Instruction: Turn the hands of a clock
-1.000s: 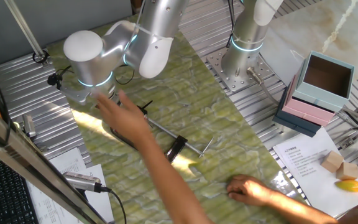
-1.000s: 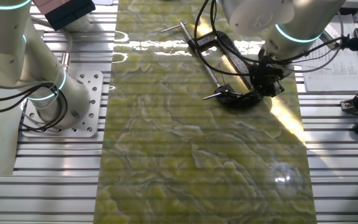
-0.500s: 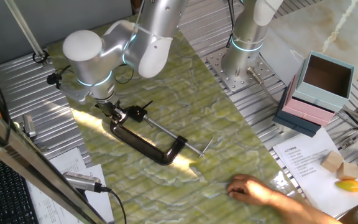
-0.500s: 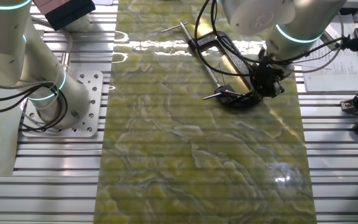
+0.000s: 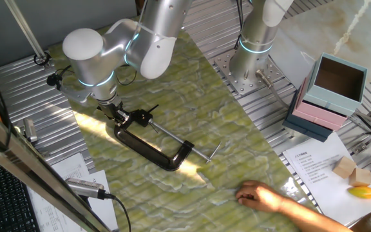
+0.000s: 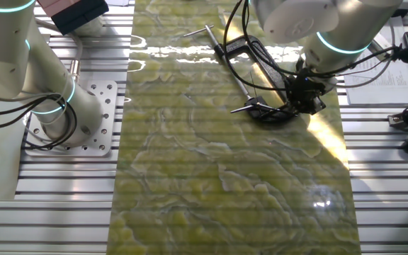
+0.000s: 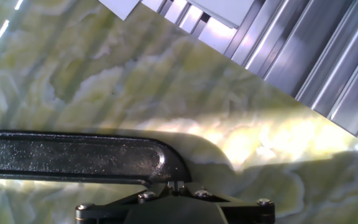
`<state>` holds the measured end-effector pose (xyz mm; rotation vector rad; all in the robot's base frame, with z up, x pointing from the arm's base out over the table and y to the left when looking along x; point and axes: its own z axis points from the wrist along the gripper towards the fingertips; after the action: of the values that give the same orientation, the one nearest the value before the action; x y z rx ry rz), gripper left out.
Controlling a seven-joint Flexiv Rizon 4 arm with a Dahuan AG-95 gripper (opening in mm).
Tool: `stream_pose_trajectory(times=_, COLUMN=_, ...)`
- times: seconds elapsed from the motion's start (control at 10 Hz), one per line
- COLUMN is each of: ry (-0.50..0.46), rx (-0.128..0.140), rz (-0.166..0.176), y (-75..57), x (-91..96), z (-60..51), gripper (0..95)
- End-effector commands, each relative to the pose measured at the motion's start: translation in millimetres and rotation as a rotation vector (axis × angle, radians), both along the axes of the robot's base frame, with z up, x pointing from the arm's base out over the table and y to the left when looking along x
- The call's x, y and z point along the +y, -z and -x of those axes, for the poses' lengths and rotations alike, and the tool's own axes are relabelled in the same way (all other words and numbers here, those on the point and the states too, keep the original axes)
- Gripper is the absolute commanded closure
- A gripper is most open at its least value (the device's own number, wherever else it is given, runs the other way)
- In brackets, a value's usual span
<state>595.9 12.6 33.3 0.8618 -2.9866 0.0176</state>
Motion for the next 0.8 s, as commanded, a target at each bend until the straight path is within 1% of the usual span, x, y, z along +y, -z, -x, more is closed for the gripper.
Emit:
stream_pose_trajectory(times=0.1, ry=-0.007, rx=0.007, rz=-0.004, y=0.1, x=-0.1, z=0.3, gripper=95.0)
stream_pose_trajectory(times=0.3, ry=-0.007, rx=0.006, rz=-0.007, y=0.3, x=-0.3, z=0.3, gripper=95.0)
stream_pose_trajectory(times=0.5, ry=-0.016, rx=0.005, rz=-0.024, y=0.7, x=-0.1, z=-0.1, gripper=95.0)
stream_pose_trajectory(times=0.7, ry=-0.024, rx=0.007, rz=-0.022, y=4.2, x=-0.6, z=-0.2, gripper=95.0)
stream_pose_trajectory(times=0.8, ry=-0.033, rx=0.014, rz=-0.017, y=4.5, x=-0.7, z=-0.2, gripper=95.0)
